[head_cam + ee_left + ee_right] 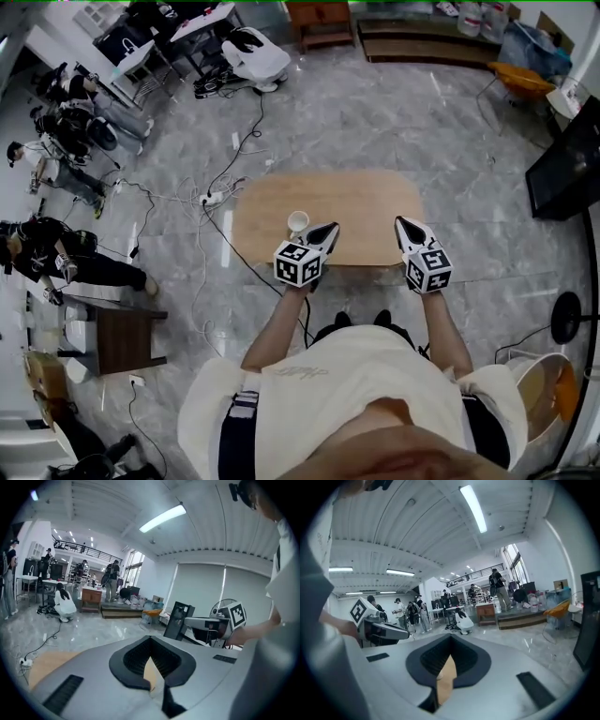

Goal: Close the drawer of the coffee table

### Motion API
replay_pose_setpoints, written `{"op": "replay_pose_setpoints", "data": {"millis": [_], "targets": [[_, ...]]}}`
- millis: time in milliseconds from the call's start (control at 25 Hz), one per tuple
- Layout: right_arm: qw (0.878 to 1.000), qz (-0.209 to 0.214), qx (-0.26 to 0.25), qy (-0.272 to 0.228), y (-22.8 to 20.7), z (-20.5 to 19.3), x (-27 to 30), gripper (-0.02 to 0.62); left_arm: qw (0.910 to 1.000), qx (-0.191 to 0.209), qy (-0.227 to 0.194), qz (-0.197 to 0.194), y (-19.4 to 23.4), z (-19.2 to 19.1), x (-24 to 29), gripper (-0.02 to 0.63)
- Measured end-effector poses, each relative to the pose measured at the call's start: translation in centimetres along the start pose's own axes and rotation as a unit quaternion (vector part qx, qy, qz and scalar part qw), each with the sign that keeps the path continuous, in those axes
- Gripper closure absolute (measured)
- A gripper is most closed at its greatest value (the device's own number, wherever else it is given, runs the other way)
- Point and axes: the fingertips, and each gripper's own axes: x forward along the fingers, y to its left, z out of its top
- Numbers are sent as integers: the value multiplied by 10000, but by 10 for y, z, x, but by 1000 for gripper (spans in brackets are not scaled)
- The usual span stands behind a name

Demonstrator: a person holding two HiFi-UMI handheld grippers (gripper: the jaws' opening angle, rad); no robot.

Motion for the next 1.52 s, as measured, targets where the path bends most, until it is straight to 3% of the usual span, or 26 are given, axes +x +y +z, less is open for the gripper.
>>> {"op": "replay_pose_setpoints", "data": {"millis": [200,360,600,800,1040,1520], "targets": [[9984,454,-143,-304,33,50,-14,601,9980,464,-400,-168,-18,53,-22,601],[9970,504,-171,-571,44,73,-38,601,9948,803,-611,-158,-34,68,-32,601],[9958,461,-328,-721,44,92,-50,601,9916,883,-934,145,-24,96,-38,601],[9940,416,-523,-870,69,107,-51,601,9851,1094,-1287,322,-17,119,-71,601],[9939,509,-535,-818,83,102,-57,601,9818,1290,-1312,475,-28,110,-90,601],[9944,361,-318,-942,101,92,-71,601,9838,1189,-1220,564,-24,96,-117,601]]}}
